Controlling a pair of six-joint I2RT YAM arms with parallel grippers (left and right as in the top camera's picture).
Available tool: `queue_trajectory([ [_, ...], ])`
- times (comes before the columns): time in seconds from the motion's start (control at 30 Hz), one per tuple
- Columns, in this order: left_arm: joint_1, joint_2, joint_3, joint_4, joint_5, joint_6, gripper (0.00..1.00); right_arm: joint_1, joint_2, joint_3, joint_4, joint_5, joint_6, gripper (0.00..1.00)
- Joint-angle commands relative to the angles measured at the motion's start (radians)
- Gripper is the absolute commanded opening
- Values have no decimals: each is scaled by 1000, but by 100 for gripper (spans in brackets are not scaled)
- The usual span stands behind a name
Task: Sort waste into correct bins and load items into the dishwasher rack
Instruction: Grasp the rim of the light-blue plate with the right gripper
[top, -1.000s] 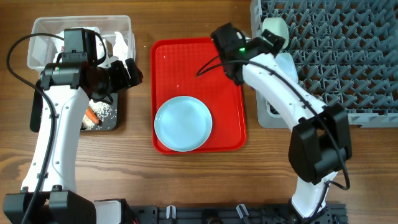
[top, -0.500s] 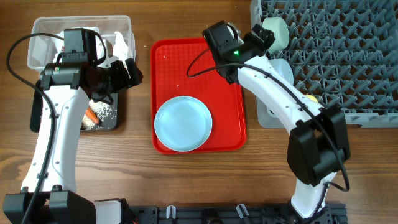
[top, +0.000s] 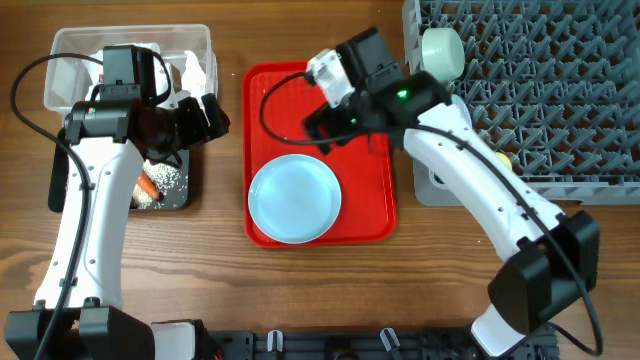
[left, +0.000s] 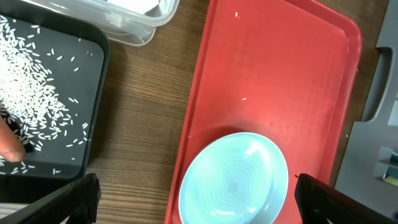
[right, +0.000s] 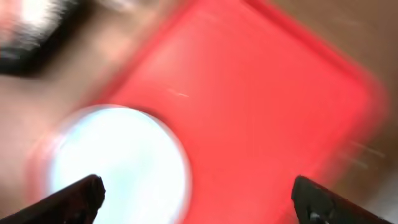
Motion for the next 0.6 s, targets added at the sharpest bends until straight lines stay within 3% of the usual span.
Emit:
queue_trajectory([
  [0.0,-5,6,-4,3,-2,-5,100,18,44,-124,61,-198,222,93],
  [0.1,-5,7,-4,3,-2,-5,100,18,66,-211,67,-95,364,75],
  [0.23,-5,6,-4,3,-2,-5,100,6,71,-265,56,-69,462,61],
  [0.4,-5,6,-4,3,-2,-5,100,8,79,-288,-76,-55,446,57],
  [0.57,-5,7,-4,3,-2,-5,100,11,127,-293,-87,-51,436,56],
])
